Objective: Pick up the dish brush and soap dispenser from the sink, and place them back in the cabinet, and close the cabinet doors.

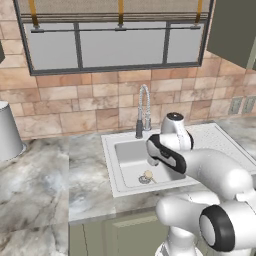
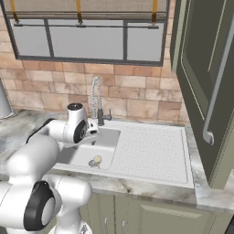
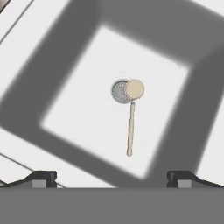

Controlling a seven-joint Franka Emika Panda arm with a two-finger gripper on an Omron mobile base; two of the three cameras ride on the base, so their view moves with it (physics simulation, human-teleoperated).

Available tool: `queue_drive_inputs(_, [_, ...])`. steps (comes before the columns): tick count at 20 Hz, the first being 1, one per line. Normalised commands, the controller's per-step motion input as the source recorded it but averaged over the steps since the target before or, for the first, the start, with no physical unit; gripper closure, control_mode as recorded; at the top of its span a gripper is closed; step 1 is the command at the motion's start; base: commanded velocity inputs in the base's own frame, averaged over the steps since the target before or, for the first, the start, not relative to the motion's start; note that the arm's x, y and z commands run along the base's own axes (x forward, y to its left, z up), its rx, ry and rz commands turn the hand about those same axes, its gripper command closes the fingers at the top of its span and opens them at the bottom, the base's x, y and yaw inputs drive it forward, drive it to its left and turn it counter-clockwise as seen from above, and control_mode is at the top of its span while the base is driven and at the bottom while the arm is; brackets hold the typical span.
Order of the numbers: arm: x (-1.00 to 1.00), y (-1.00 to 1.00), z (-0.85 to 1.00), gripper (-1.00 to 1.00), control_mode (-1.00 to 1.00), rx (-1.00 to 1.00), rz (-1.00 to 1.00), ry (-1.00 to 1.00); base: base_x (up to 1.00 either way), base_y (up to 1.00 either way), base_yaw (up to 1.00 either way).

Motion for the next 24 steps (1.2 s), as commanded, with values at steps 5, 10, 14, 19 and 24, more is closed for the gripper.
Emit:
queue_drive_inputs(5, [0.10, 0.00, -0.29, -1.00, -1.00, 0.00, 0.02, 0.00, 0.00, 0.00, 0.00])
queue_drive_inputs(10, [0.03, -0.06, -0.21, -1.00, -1.00, 0.00, 0.03, 0.00, 0.00, 0.00, 0.00])
queue_drive_inputs(14, [0.05, -0.11, -0.21, -1.00, -1.00, 0.00, 0.02, 0.00, 0.00, 0.00, 0.00])
queue_drive_inputs(19, [0.04, -0.08, -0.19, -1.00, -1.00, 0.00, 0.01, 0.00, 0.00, 0.00, 0.00])
queue_drive_inputs(24, [0.06, -0.02, -0.19, -1.00, -1.00, 0.00, 0.00, 0.00, 0.00, 0.00, 0.00])
